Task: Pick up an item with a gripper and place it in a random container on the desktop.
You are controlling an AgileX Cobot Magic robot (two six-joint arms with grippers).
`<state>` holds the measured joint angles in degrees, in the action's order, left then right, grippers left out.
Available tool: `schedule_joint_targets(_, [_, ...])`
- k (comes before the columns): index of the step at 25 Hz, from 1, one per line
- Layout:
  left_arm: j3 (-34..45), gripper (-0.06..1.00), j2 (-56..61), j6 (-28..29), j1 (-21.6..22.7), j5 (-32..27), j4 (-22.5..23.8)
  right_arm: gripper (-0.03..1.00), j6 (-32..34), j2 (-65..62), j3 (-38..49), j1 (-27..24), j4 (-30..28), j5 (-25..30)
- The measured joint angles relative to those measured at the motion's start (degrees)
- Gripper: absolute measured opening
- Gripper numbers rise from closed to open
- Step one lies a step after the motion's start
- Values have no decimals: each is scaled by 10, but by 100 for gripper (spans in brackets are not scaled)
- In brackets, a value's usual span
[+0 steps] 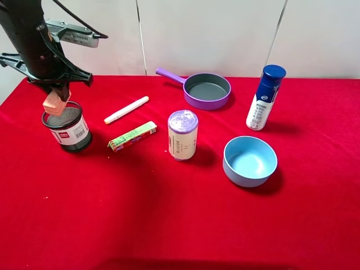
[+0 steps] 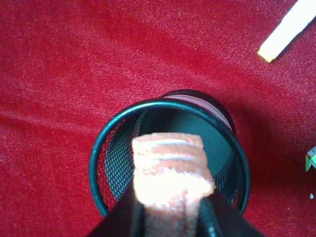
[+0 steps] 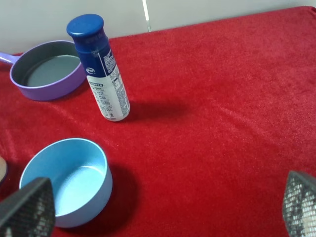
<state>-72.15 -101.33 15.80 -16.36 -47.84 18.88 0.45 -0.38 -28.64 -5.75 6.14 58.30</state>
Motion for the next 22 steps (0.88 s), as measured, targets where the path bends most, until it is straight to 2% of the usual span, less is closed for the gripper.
schedule_joint_targets(3, [0, 39, 0, 1, 0, 0, 0, 69, 0, 0, 0, 0, 0, 0])
schedule_joint_targets(9, [0, 83, 0, 1, 0, 0, 0, 69, 0, 0, 0, 0, 0, 0])
schedule_joint_targets(11, [0, 92, 0, 1, 0, 0, 0, 69, 0, 0, 0, 0, 0, 0])
schedule_joint_targets(15, [0, 98, 0, 1, 0, 0, 0, 69, 0, 0, 0, 0, 0, 0])
schedule_joint_targets(22, [0, 99, 18, 1, 0, -3, 0, 69, 0, 0, 0, 0, 0, 0])
